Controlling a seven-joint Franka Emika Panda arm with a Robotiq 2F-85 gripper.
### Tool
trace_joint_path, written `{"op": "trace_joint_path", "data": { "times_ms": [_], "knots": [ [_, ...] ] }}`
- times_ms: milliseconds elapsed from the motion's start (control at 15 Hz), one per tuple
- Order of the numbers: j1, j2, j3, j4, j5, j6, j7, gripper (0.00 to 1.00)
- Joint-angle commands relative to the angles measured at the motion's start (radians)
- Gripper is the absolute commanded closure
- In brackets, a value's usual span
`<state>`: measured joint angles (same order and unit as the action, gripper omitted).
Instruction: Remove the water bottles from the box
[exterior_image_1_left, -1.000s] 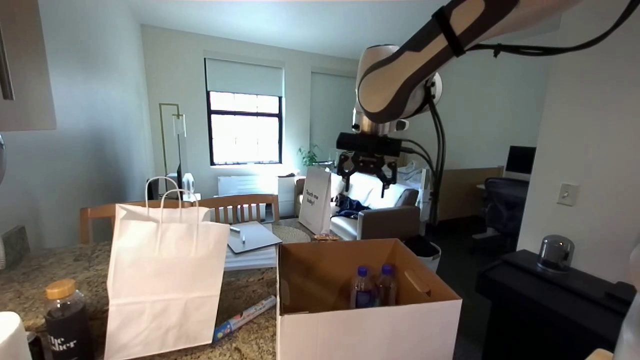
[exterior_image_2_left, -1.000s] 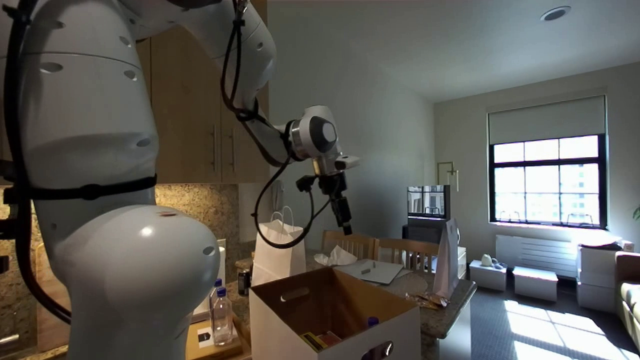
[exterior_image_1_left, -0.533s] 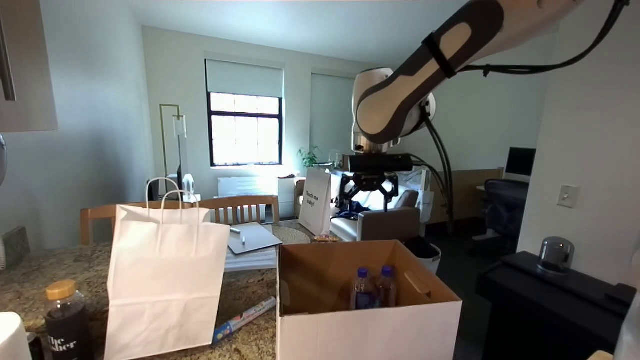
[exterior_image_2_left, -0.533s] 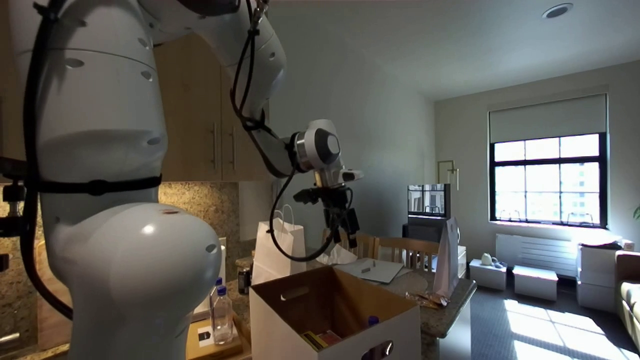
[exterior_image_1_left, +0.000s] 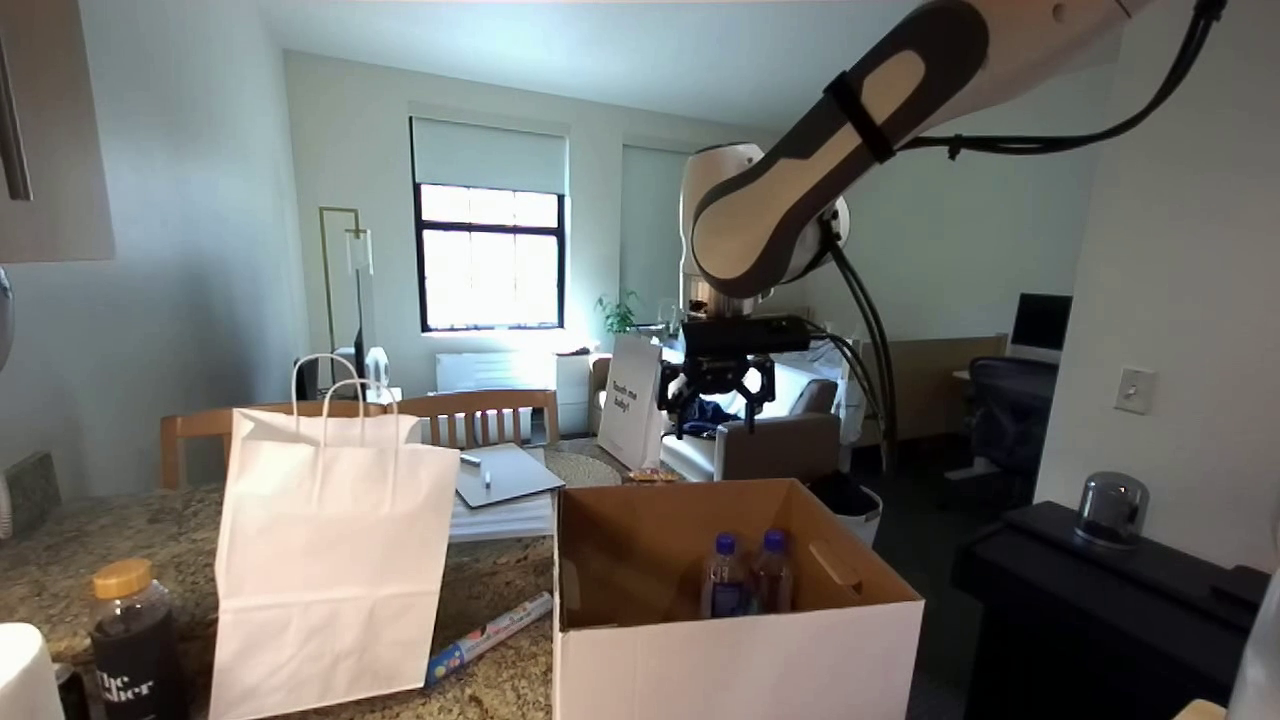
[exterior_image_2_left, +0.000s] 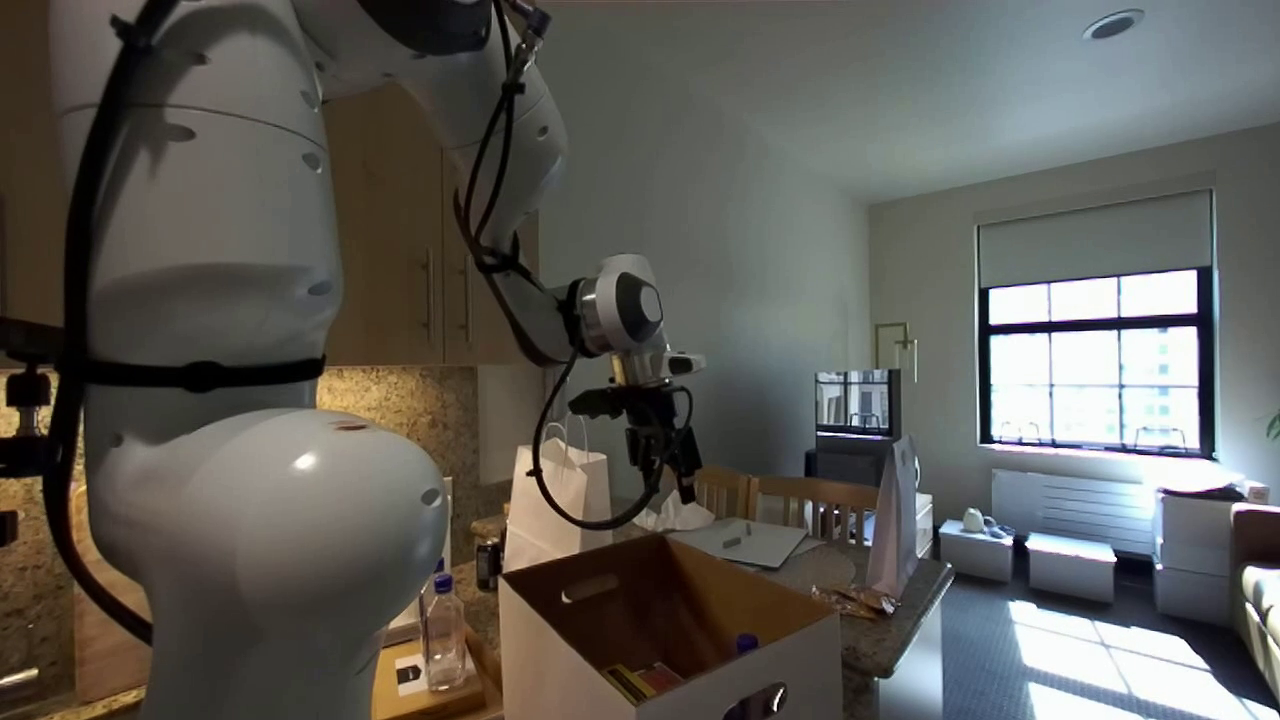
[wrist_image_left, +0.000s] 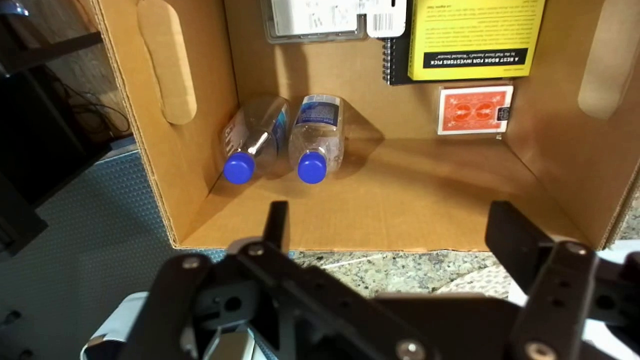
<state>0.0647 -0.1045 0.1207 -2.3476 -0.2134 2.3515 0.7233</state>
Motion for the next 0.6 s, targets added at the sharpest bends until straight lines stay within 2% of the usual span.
{"op": "trace_joint_path", "data": {
  "times_ms": [0,67,333,467,533],
  "knots": [
    [-0.025,0.068,-0.018,0.067,-0.010,-0.010,0.007,0.00],
    [-0.018,0.095,-0.035,0.092,0.075,-0.045,-0.104,0.00],
    [-0.021,0.198,-0.067,0.177,0.278,-0.117,-0.404,0.00],
    [-0.025,0.250,-0.077,0.221,0.284,-0.196,-0.501,0.00],
    [-0.025,0.274,-0.088,0.246,0.237,-0.250,-0.504,0.00]
  ]
}}
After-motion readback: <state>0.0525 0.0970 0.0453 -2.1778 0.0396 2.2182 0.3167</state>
